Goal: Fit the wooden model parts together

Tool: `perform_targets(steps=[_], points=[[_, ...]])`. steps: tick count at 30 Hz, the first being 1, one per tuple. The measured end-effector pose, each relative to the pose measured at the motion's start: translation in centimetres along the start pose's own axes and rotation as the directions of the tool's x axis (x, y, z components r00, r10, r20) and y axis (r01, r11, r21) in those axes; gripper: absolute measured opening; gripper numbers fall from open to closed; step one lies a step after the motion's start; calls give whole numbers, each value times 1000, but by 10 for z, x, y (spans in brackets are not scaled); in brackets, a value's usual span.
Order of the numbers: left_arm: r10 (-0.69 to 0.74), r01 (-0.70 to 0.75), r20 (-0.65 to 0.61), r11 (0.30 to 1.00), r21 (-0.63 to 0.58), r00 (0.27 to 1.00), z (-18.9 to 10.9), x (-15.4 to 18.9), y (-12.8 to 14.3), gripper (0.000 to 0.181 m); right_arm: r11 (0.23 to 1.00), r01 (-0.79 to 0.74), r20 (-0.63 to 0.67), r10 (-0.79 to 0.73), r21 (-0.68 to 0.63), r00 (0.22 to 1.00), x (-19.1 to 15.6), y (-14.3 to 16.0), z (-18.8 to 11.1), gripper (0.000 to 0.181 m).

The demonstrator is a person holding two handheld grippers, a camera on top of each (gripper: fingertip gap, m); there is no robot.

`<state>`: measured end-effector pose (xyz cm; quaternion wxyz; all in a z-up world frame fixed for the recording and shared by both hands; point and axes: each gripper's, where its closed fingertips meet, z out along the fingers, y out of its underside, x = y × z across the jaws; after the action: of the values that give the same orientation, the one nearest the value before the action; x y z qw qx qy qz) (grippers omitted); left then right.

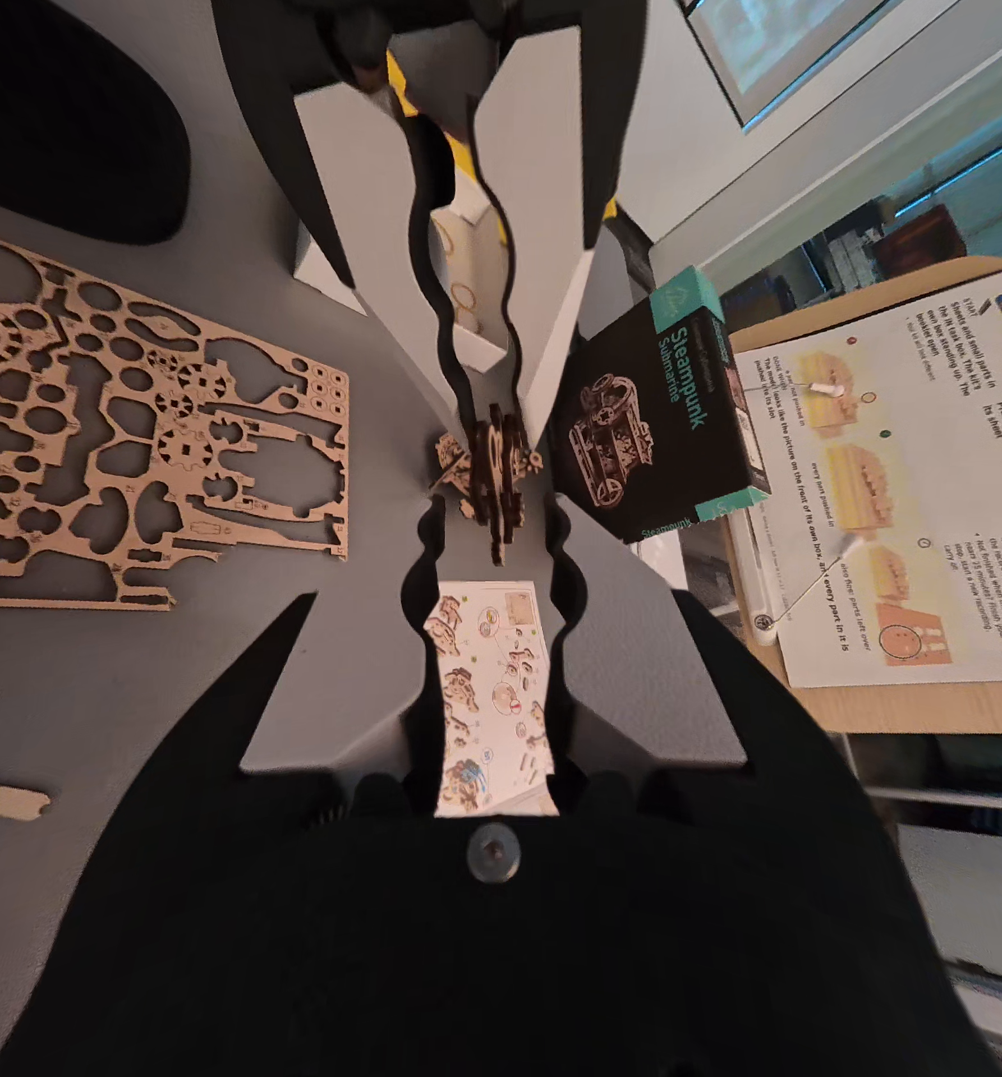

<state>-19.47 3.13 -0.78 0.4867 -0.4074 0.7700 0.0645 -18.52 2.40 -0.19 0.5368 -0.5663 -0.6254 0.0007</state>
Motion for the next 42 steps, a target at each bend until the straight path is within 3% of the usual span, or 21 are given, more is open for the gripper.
perform_targets(steps=[5, 11, 42], points=[[2, -2, -4, 1000, -8, 1000, 2, 1, 0, 15, 998, 48, -33, -49, -48, 998, 0, 6, 6, 18], [-3, 3, -7, 1000, -5, 1000, 2, 1, 0, 15, 993, 75, -56, -80, -92, 995, 2, 12, 9, 15], [19, -20, 12, 999, 30, 1000, -3, -3, -5, 15, 984, 146, -92, -155, -100, 984, 4, 7, 7, 15]])
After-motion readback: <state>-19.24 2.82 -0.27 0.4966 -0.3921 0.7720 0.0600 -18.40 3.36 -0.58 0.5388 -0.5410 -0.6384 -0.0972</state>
